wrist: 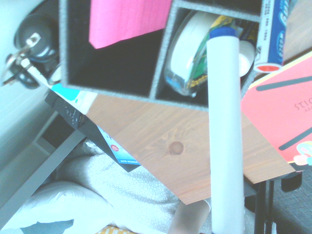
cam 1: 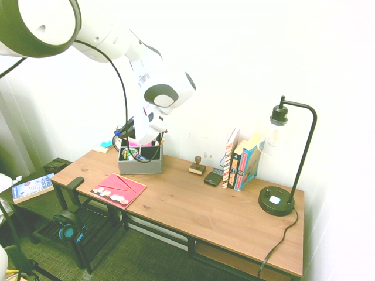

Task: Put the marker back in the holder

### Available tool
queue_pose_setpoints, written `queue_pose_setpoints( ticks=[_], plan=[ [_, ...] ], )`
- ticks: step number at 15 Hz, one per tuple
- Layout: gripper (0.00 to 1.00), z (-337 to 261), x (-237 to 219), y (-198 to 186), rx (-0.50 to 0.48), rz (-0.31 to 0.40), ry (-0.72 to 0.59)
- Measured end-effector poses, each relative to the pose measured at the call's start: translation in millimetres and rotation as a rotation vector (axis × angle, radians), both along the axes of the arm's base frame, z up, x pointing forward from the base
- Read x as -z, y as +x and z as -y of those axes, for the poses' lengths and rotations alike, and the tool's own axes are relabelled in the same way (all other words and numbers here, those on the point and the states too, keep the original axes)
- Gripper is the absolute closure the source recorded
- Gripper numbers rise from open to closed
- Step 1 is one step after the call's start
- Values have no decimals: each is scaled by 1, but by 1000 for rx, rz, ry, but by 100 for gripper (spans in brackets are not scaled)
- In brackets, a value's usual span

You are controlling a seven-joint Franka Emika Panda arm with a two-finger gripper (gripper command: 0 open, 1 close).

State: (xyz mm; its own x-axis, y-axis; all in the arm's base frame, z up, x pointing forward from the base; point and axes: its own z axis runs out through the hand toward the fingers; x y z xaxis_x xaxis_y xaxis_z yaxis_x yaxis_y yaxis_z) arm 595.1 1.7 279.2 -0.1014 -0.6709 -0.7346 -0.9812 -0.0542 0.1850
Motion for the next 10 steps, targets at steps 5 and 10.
queue_pose_setpoints(
  ticks=[5, 10],
  plan=[
    [0, 16, 35, 8, 28, -28, -21],
    [0, 35, 48, 32, 37, 3, -28]
  ],
)
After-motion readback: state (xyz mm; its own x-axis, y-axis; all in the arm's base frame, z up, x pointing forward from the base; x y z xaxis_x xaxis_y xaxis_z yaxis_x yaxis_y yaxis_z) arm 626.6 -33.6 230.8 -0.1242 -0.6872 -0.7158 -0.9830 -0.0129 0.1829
